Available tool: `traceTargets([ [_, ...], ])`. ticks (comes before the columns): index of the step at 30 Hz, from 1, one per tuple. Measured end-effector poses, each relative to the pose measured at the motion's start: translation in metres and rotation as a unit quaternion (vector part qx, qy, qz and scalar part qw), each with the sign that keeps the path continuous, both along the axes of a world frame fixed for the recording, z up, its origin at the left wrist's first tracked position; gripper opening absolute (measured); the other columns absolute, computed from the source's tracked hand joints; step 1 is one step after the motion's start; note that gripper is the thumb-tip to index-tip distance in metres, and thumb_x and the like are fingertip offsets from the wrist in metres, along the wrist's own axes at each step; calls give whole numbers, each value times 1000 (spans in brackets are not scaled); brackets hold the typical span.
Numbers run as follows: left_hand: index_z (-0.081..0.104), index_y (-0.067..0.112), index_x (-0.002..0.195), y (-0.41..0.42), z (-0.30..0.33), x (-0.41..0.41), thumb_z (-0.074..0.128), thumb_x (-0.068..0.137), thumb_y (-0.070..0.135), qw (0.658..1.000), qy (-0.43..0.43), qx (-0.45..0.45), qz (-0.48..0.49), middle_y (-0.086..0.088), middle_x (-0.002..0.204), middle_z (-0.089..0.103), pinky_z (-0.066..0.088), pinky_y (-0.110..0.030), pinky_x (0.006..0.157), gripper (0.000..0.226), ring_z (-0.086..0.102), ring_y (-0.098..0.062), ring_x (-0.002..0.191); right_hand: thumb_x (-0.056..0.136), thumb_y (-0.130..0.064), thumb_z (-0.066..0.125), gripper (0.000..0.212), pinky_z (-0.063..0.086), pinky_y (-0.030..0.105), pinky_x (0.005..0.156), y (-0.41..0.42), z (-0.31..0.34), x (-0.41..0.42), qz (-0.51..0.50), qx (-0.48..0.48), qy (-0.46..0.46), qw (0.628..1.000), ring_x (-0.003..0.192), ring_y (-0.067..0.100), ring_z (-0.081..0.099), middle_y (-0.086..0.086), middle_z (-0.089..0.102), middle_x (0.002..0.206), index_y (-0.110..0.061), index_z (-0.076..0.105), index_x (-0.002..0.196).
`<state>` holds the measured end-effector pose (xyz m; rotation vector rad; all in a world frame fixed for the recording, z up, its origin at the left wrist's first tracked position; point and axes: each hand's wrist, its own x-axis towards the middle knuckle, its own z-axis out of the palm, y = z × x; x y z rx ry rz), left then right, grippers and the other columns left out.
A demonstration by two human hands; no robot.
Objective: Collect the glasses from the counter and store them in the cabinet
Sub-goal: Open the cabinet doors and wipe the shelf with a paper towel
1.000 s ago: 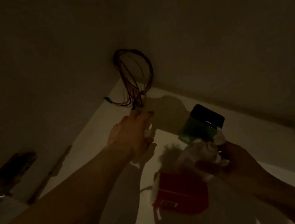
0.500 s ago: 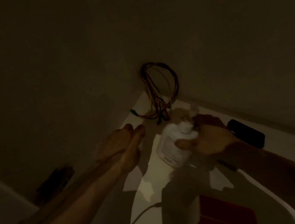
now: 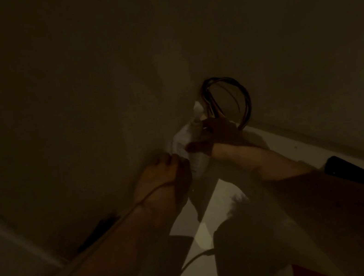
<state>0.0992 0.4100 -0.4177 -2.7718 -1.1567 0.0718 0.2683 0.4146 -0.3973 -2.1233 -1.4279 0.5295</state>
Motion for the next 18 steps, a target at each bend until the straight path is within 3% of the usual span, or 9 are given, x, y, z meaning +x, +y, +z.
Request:
traceTargets([
  [2,33,6,147,2,-2,3,32,103,18,999,38,30,-18,-13,138,46,34,-41,98,45,41,-33,127,78,-48,83,69,40,25,81,3,-2,-1,3,3,-13,1000,109,15,57,3,62,135,-23,57,137],
  [4,42,5,141,3,-4,6,31,103,18,998,42,46,-18,-13,134,50,32,-41,100,41,42,-33,124,82,-47,80,69,39,24,86,2,-4,-1,8,-6,-24,1000,121,20,56,3,59,139,-23,53,140],
  [7,72,11,113,2,4,-3,54,93,25,995,-25,84,-52,-6,109,70,44,-35,91,30,62,-26,103,82,-43,81,83,38,22,91,-9,-1,-2,-8,0,57,998,136,22,47,1,47,153,-24,40,152],
  [9,78,12,98,-1,4,-7,57,80,24,983,-37,153,-98,-6,92,74,51,-34,81,29,68,-27,87,85,-42,79,83,38,9,86,-25,12,-1,-20,11,70,997,134,17,49,0,45,155,-25,37,154],
  [10,76,9,101,-4,5,-9,54,79,22,985,-53,139,-93,-10,94,73,52,-36,80,34,68,-30,88,87,-40,78,74,38,0,76,-37,21,2,-17,27,60,998,124,13,54,-3,51,148,-26,43,151],
  [12,68,5,119,-17,11,-7,62,83,21,984,-138,72,-89,-16,109,69,51,-41,84,40,64,-37,99,86,-31,80,47,43,-1,64,-72,45,13,-3,89,34,995,98,0,62,-10,65,121,-31,62,129],
  [14,55,16,133,-48,18,-1,65,86,41,969,-231,-35,-79,-8,123,62,46,-39,88,54,57,-30,108,83,-32,80,34,54,13,74,-120,70,37,14,111,-18,994,90,0,66,-12,69,107,-33,67,114],
  [16,46,35,137,-89,24,11,56,84,63,932,-314,-152,-100,9,130,54,40,-28,90,60,51,-14,114,78,-56,70,48,54,22,79,-171,86,69,8,53,-115,992,95,1,63,-15,66,112,-37,63,121],
  [18,33,52,143,-126,24,26,61,81,66,894,-319,-283,-140,29,143,33,25,-21,107,70,33,-4,131,65,-77,58,78,49,31,90,-210,87,99,-50,-35,-151,987,106,8,59,-11,59,128,-38,56,132],
])
